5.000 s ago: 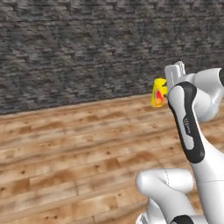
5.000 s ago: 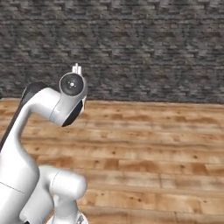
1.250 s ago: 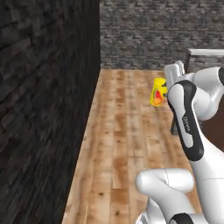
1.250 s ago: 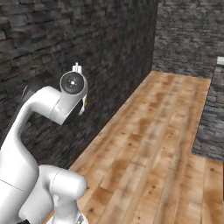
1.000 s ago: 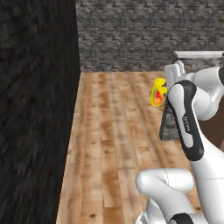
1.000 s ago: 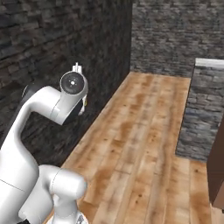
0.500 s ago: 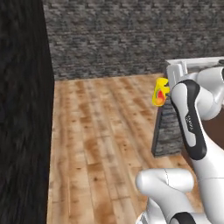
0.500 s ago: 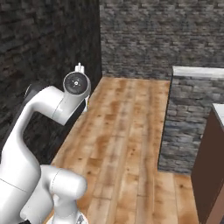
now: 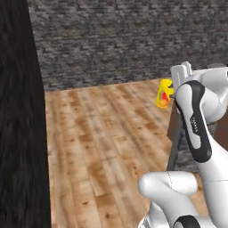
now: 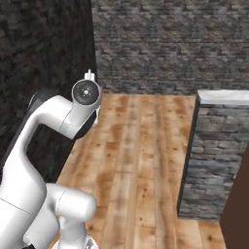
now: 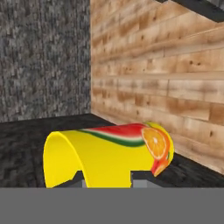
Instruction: There is a tray on the dining counter. Grab the cup, mug, and pitcher and place them on the tray. The pitcher may be placed next to the tray if it cannot fit the tray.
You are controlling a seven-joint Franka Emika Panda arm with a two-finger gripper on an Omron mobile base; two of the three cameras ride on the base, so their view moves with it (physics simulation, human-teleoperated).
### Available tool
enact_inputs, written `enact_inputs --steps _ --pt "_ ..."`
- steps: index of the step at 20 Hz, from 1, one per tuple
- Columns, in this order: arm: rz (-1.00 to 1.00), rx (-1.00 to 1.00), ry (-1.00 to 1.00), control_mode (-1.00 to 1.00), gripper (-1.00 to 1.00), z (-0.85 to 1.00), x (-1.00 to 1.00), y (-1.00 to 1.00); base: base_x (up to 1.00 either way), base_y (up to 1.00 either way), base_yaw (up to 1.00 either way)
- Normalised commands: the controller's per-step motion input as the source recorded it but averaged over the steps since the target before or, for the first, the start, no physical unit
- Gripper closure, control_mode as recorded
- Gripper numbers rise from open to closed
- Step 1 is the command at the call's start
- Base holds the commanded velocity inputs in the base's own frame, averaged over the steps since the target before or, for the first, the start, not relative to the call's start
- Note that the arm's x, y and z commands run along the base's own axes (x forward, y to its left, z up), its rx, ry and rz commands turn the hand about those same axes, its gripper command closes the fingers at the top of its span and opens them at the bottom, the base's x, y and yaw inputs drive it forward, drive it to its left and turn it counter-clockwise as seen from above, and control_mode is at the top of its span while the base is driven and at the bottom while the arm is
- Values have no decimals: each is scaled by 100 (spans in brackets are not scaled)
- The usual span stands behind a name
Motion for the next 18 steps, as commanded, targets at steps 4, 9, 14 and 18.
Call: enact_inputs --steps 4,9,14,18 --pt "0 0 0 100 100 0 0 0 100 56 -9" --pt "0 0 0 100 100 0 0 0 100 52 -10" --pt "0 0 0 100 100 0 0 0 100 47 -11" --pt "0 0 0 100 100 0 0 0 100 42 -12"
